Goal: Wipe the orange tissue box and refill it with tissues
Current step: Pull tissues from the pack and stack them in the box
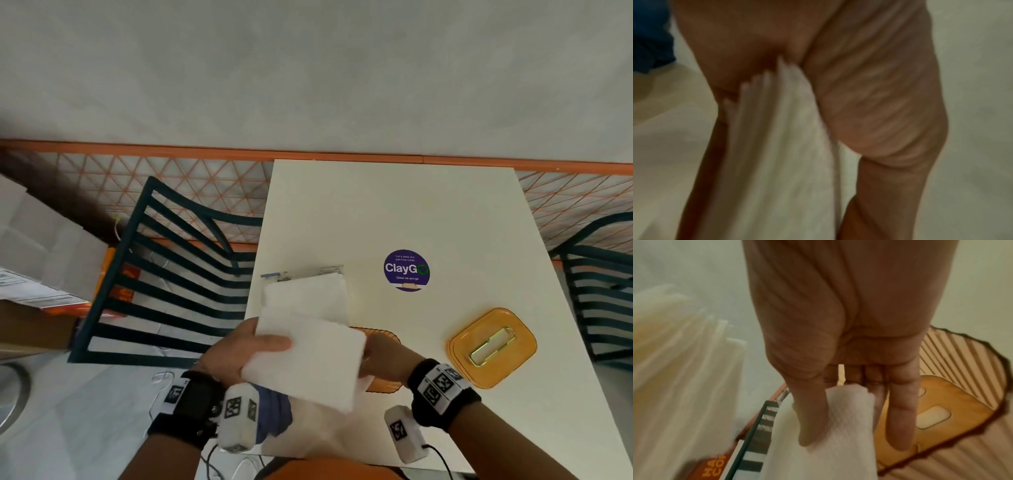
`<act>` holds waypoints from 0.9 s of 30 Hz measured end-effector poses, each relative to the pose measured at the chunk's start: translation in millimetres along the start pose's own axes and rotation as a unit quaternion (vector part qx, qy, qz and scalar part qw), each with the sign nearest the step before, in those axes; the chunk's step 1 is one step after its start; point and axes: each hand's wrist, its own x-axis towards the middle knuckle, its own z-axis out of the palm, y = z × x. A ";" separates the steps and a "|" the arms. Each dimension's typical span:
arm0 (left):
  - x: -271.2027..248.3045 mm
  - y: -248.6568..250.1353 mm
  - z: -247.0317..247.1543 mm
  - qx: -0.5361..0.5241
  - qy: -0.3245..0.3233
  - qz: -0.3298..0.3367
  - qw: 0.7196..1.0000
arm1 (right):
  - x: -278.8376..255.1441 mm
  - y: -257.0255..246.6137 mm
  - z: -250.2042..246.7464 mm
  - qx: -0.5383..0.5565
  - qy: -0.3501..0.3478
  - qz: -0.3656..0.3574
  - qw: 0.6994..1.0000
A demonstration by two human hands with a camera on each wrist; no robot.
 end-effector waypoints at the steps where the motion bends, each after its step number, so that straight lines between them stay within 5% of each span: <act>1: 3.9 -1.7 4.5 0.028 -0.010 -0.009 1.000 | -2.8 -0.4 -1.7 0.035 0.008 -0.012 0.999; 12: 13.9 -1.6 10.3 0.154 -0.183 -0.004 0.971 | -14.7 2.4 -23.6 0.308 0.026 -0.045 0.950; 20: 41.4 -13.4 18.8 0.073 0.030 0.018 0.997 | -8.7 -13.1 -26.7 0.348 -0.030 -0.074 0.934; 27: 42.8 -31.8 5.8 -0.072 -0.036 0.000 0.997 | -12.7 -41.2 -31.7 0.353 -0.075 -0.121 0.925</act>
